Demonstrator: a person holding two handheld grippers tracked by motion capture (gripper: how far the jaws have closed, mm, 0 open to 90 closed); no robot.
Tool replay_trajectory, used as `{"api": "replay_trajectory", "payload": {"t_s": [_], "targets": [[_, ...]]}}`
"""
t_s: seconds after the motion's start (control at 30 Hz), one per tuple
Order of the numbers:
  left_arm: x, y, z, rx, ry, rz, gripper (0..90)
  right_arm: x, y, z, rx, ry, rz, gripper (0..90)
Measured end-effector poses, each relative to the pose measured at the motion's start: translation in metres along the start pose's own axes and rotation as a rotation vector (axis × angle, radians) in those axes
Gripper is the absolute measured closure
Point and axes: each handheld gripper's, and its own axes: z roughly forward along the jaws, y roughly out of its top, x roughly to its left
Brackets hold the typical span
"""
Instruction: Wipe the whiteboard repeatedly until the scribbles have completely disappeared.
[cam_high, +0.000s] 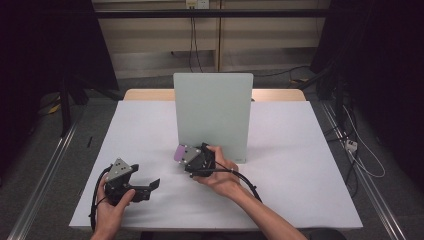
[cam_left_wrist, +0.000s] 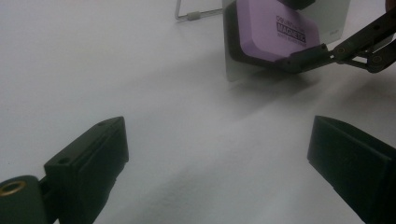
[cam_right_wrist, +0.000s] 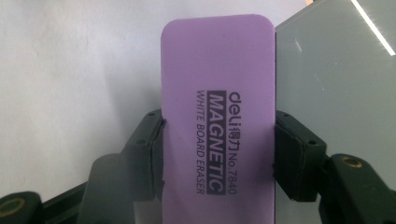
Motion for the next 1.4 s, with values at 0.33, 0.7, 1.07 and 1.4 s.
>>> {"api": "replay_trajectory", "payload": {"t_s": [0.33,0.7,1.07,1.4], "targets": [[0.000,0.000,0.000,0.002,0.000,0.011,5.2,-0.024,-0.011,-0.024,-0.047,-0.056,0.061,41.8],[0.000,0.000,0.001,0.011,-0.001,0.011,5.2,-0.062,0.001,-0.054,-0.104,-0.154,0.112,41.7],[0.000,0.000,0.002,0.007,-0.001,0.007,5.2,-0.038,-0.002,-0.035,-0.068,-0.129,0.054,41.8],[0.000,0.000,0.001,0.007,0.000,0.007,5.2,-0.019,-0.005,-0.017,-0.041,-0.045,0.032,41.7]]}}
